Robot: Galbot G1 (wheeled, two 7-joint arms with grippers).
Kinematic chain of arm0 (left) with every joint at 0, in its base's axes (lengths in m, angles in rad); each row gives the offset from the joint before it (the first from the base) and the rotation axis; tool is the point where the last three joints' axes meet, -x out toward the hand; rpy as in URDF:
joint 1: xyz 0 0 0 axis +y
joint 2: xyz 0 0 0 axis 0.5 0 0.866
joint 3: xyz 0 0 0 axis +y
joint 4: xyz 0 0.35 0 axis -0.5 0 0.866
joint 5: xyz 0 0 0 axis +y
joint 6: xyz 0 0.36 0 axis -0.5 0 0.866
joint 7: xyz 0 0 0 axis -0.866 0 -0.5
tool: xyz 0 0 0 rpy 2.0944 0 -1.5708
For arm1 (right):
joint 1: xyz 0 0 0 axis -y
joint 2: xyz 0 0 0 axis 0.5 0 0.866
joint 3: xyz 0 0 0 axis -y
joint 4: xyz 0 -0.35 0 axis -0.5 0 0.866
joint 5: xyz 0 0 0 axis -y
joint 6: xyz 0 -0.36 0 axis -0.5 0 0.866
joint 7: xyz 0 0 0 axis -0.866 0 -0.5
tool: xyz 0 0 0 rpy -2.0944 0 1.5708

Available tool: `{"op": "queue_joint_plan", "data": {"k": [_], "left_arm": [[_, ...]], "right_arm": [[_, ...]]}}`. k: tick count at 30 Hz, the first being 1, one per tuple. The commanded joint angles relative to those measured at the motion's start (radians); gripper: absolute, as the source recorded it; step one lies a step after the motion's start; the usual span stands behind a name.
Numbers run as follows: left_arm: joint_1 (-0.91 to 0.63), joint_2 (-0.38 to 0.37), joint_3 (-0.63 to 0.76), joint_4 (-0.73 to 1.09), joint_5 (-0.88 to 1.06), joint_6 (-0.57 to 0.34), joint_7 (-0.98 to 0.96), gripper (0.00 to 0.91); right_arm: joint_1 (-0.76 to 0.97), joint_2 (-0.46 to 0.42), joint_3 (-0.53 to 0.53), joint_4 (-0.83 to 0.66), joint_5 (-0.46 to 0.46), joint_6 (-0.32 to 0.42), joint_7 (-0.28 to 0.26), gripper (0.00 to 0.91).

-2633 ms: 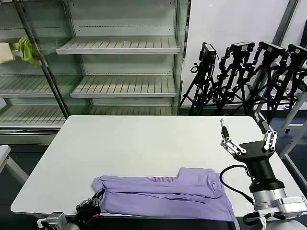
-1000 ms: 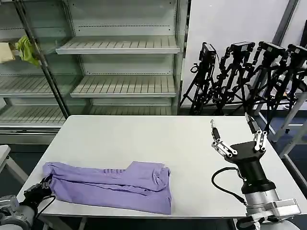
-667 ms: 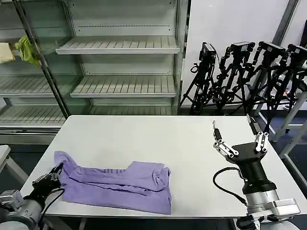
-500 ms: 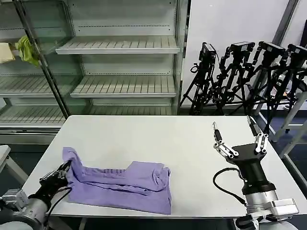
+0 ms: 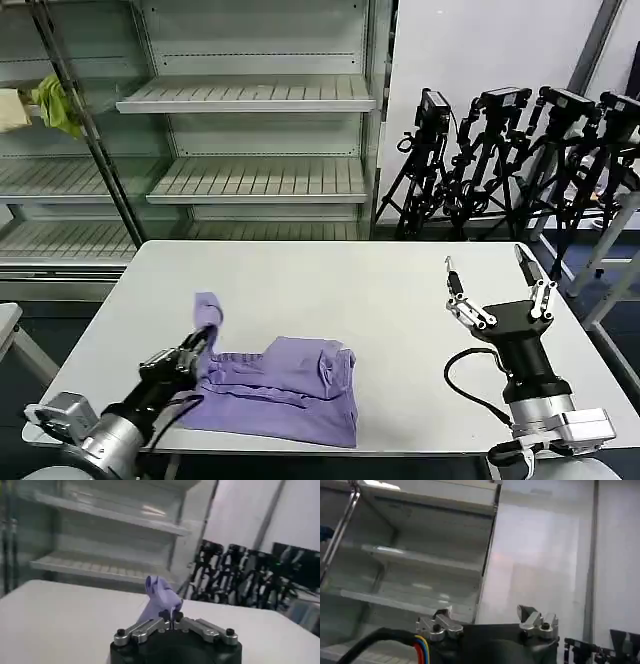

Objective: Fold and organize the clothes.

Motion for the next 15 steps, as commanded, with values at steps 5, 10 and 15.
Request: {"op": "queue_joint_plan", "data": {"k": [5, 10, 15], "left_arm": [[-0.014, 0.019, 0.270, -0.007, 0.034, 0.002, -0.002, 0.020], [-0.029, 0.008, 0.319, 0.023, 0.056, 0.002, 0.001, 0.010], [-0.062, -0.003, 0.345, 0.063, 0.057, 0.001, 0.005, 0.010]], "right_arm": [[-0.017, 0.010, 0.037, -0.004, 0.005, -0.001, -0.001, 0.907], [-0.020, 0.017, 0.036, -0.004, 0.003, 0.000, -0.001, 0.907], [-0.029, 0.020, 0.035, -0.001, -0.001, -0.001, -0.001, 0.907]]}}
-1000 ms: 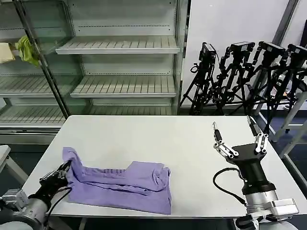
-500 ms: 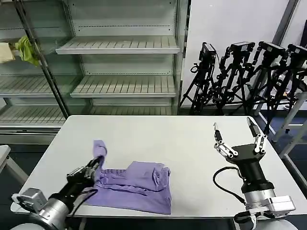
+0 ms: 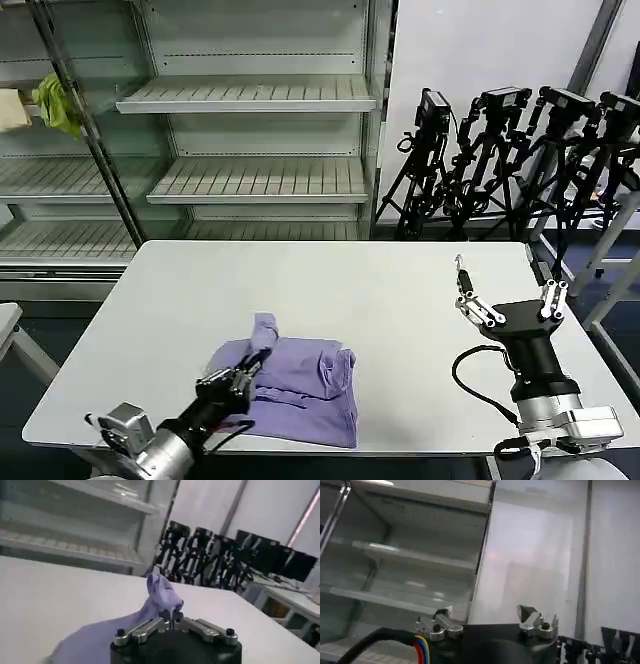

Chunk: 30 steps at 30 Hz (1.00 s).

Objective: Fold and organize the clothes.

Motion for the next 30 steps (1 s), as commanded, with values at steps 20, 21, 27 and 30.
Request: {"op": "queue_joint_plan", "data": {"k": [20, 21, 27, 30], "left_arm": [[-0.107, -0.025, 0.220, 0.155, 0.047, -0.002, 0.016, 0.020], [-0.107, -0.028, 0.222, 0.159, 0.048, -0.003, 0.016, 0.010], [-0.108, -0.034, 0.229, 0.168, 0.059, -0.006, 0.022, 0.010], [-0.111, -0.038, 0.231, 0.176, 0.061, -0.012, 0.023, 0.040]], "right_arm": [[-0.038, 0.032, -0.001, 0.017, -0.026, -0.005, -0.002, 0.907], [-0.039, 0.034, -0.002, 0.017, -0.027, -0.005, -0.003, 0.907], [-0.040, 0.044, -0.009, 0.014, -0.031, -0.003, -0.004, 0.907], [-0.040, 0.048, -0.012, 0.013, -0.032, -0.003, -0.005, 0.907]]}}
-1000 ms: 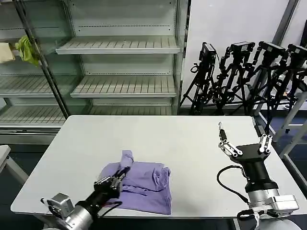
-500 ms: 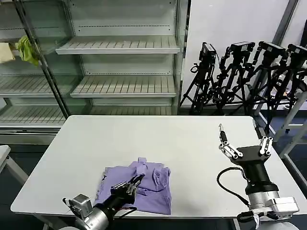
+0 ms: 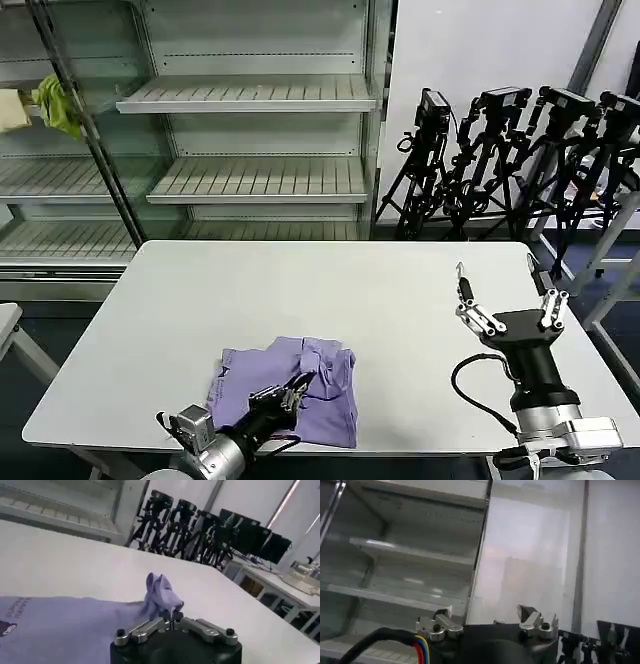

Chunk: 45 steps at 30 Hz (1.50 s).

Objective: Fold and organize the clothes.

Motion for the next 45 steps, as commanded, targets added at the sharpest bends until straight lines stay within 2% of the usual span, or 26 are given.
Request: {"op": "queue_joint_plan", "data": {"k": [1, 2, 3, 4, 16, 26, 38, 45], "left_arm": [[-0.011, -0.007, 0.021, 0.033, 0.011, -0.010, 0.005, 0.131], [-0.013, -0.009, 0.021, 0.035, 0.013, -0.012, 0.005, 0.262], [-0.017, -0.010, 0.021, 0.039, 0.014, -0.016, 0.005, 0.806], [-0.020, -0.011, 0.020, 0.040, 0.014, -0.019, 0.005, 0.907], [-0.012, -0.016, -0.045, -0.031, 0.002, -0.023, 0.009, 0.907], [0.049, -0.005, -0.277, -0.048, -0.001, -0.021, -0.031, 0.907], [0.113, -0.099, -0.277, 0.065, 0.104, -0.030, -0.021, 0.907], [0.108, -0.115, -0.294, 0.102, 0.119, -0.042, -0.015, 0.907]], "right_arm": [[-0.002, 0.008, -0.004, -0.003, -0.002, 0.001, -0.001, 0.907], [-0.002, 0.008, -0.005, -0.004, -0.003, 0.001, -0.001, 0.907], [-0.003, 0.009, -0.005, -0.004, -0.003, 0.001, -0.001, 0.907], [-0.003, 0.010, -0.006, -0.003, -0.003, 0.001, -0.002, 0.907], [-0.003, 0.014, -0.013, 0.001, -0.009, 0.001, -0.008, 0.907], [0.010, 0.006, -0.028, 0.011, -0.004, 0.006, -0.013, 0.907], [0.110, -0.078, -0.015, 0.008, 0.073, 0.004, -0.015, 0.907], [0.124, -0.089, -0.009, 0.006, 0.092, 0.009, -0.014, 0.907]]}}
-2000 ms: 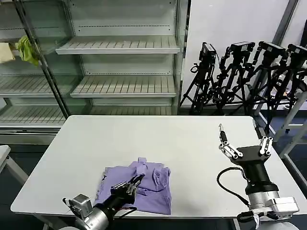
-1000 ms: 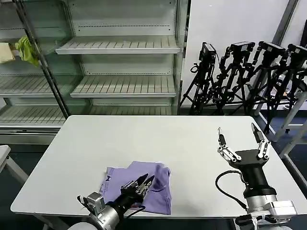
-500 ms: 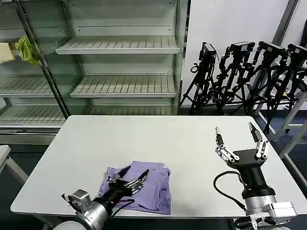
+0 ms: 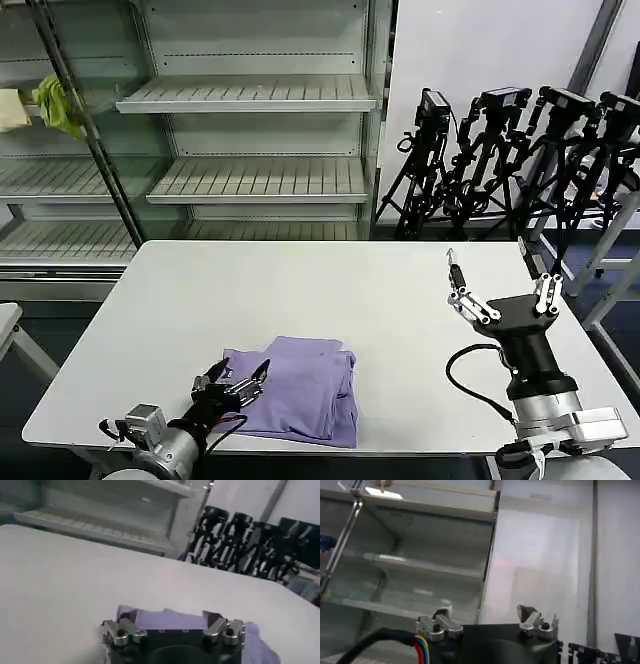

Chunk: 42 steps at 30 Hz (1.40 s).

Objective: Fold and organize the clothes.

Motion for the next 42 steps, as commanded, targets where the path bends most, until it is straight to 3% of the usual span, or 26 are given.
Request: {"op": "queue_joint_plan", "data": {"k": [1, 21, 27, 29, 33, 36, 42], "left_arm": [[0.019, -0.040, -0.051, 0.075, 0.048, -0.012, 0.003, 0.907], [0.050, -0.046, -0.045, 0.091, 0.071, -0.023, 0.019, 0.907], [0.062, -0.054, -0.044, 0.077, 0.079, -0.025, 0.026, 0.705], [0.062, -0.056, -0.043, 0.077, 0.081, -0.026, 0.028, 0.564], [0.065, -0.059, -0.044, 0.080, 0.084, -0.032, 0.034, 0.101], [0.067, -0.060, -0.046, 0.079, 0.084, -0.034, 0.038, 0.020], [0.066, -0.060, -0.047, 0.077, 0.083, -0.038, 0.041, 0.010]], "right_arm": [[0.032, -0.029, 0.000, 0.000, 0.031, 0.003, 0.000, 0.907], [0.026, -0.021, -0.012, 0.017, 0.028, 0.006, -0.004, 0.907], [0.022, -0.020, -0.010, 0.021, 0.028, 0.007, -0.004, 0.907], [0.020, -0.020, -0.010, 0.022, 0.028, 0.007, -0.004, 0.907], [0.014, -0.020, -0.009, 0.024, 0.028, 0.009, -0.003, 0.907], [0.010, -0.019, -0.008, 0.027, 0.027, 0.009, -0.003, 0.907], [0.002, -0.012, -0.009, 0.033, 0.024, 0.009, -0.003, 0.907]]}}
